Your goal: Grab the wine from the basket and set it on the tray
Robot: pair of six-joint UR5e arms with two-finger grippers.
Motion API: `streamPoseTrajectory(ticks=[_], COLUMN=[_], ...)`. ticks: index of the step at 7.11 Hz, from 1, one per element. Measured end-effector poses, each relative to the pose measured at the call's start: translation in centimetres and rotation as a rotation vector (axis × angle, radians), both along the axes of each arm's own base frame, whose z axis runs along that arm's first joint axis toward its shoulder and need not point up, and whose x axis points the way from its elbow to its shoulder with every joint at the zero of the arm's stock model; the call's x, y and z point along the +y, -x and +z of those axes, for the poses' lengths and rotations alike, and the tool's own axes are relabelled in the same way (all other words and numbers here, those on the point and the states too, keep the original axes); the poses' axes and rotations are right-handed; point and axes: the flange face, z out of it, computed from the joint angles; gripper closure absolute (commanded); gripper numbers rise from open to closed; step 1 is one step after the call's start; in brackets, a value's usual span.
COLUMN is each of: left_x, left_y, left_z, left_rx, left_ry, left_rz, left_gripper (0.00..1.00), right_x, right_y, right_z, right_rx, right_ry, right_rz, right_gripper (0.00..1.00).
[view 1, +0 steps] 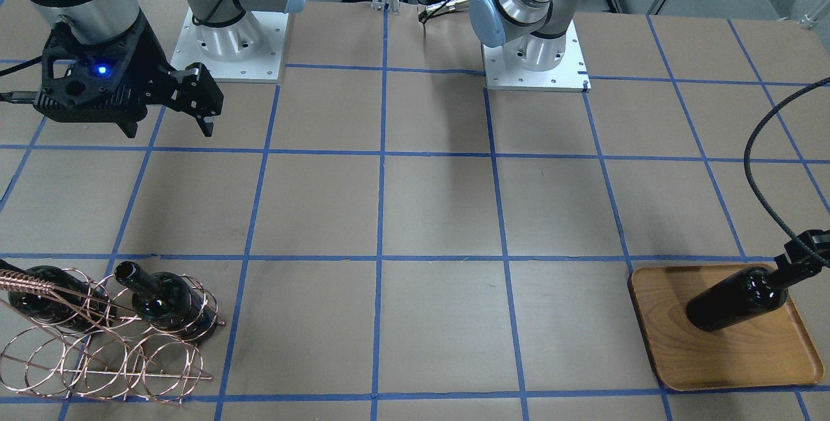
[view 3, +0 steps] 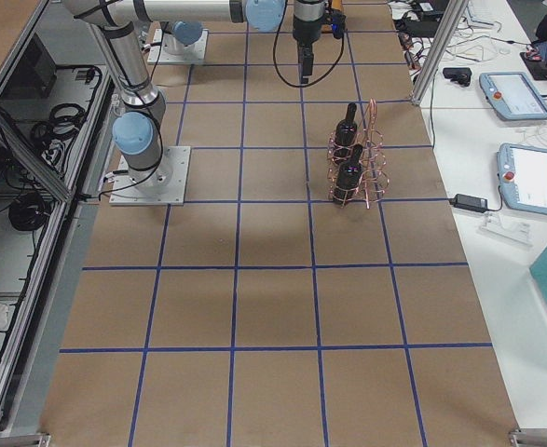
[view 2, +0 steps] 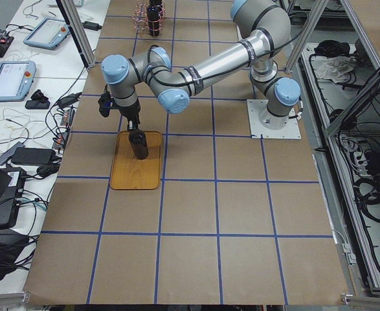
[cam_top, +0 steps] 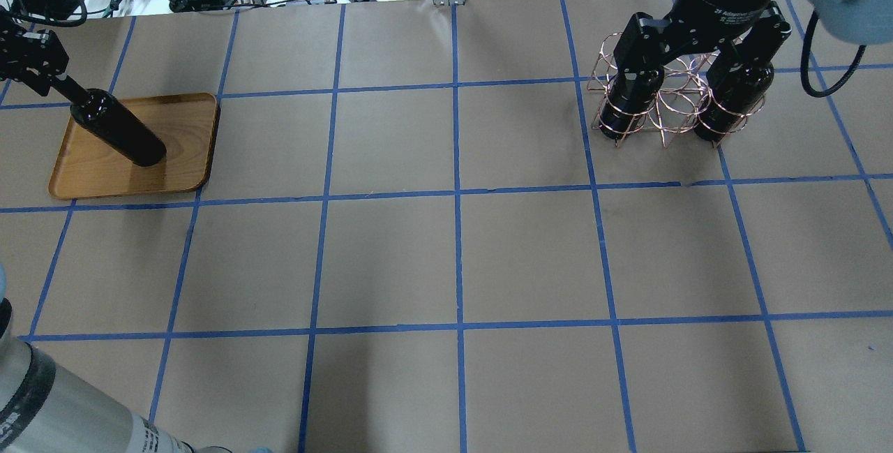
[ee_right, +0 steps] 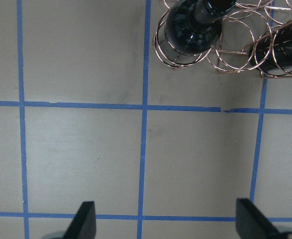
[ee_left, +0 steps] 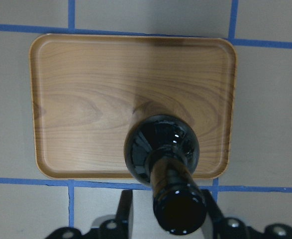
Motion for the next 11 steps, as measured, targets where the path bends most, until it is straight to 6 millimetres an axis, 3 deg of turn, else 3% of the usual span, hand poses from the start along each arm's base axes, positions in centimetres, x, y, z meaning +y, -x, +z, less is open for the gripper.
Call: streamPoseTrajectory(ticks=[2,4,5,7,11], left_x=[0.4,1.9,2.8,4.9,11.5], left_y=[0.5,3.1,6.2,16.1,32.8], left_z=[1.4,5.0,7.4,11.2,12.8], left_rx=[-0.007,-0.009,-0.012,-0.018,-0.020], left_ry=[0.015,0.016,0.021,0.032,0.033], left_rz=[-0.003,-0.027,-0.061,-0.162,-0.123], left_gripper=[0.12,0.12,0.12,0.00,0.00], right_x=[0.0,0.0,0.0,0.0,0.0], right_y=[0.3,0.3,0.3,0.3,0.3], right_z=[0.0,0.0,0.1,0.2,0.1], right_rx=[0.029,0.033,0.033,0.031,0.024], right_ry=[-0.001,-0.001,0.001,0.009,0.009], right_rz=[0.003,0.003,0.003,0.003,0.001], right_gripper=[0.00,0.00,0.00,0.00,0.00])
